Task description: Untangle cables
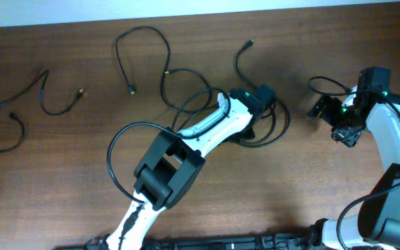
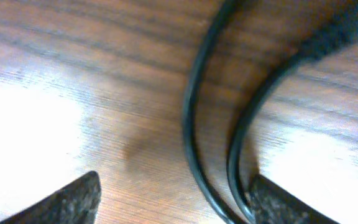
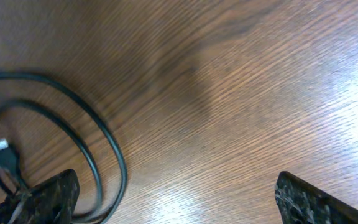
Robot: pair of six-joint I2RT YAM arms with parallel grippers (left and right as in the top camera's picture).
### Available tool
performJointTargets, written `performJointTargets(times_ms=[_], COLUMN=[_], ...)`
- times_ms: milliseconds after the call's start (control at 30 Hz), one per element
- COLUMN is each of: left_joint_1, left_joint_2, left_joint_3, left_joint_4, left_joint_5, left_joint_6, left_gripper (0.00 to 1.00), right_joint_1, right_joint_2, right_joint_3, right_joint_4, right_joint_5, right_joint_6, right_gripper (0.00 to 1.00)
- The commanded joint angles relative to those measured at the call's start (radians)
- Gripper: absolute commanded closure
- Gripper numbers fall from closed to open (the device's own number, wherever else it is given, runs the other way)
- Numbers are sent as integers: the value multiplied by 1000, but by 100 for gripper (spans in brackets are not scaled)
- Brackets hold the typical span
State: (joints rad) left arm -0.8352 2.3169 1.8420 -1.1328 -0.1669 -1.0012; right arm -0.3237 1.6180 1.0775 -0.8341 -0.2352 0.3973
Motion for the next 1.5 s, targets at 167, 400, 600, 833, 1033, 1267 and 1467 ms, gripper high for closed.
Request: performJointTargets(times_ms=[167,400,600,833,1033,1267,1467], left_joint_1=[86,224,-35,-39,30,-30,-15], left_joint_2=[31,-130,-117,-117,-262,-147,-120], left_joint_3=[147,299,1,-311,-311,-312,-312], left_joint_4=[-285,-406,-283,142,37,156,127], left_joint_5=[-82,179,246,404,357,284,264], left_joint_6=[53,56,-649,-859,-713,-782,-769], left_gripper=[100,1,12,16,13,1,100], right_joint_1=[39,39,39,39,39,39,39], right_joint_2=[-1,-1,-1,-1,-1,-1,-1], right_joint_3=[12,12,12,5,5,5,5], right_joint_4=[1,4,3,-5,2,0,0], right_joint_5=[14,30,29,29,30,29,30], right_joint_6=[0,1,1,1,1,1,0], right_gripper=[1,1,1,1,1,1,1])
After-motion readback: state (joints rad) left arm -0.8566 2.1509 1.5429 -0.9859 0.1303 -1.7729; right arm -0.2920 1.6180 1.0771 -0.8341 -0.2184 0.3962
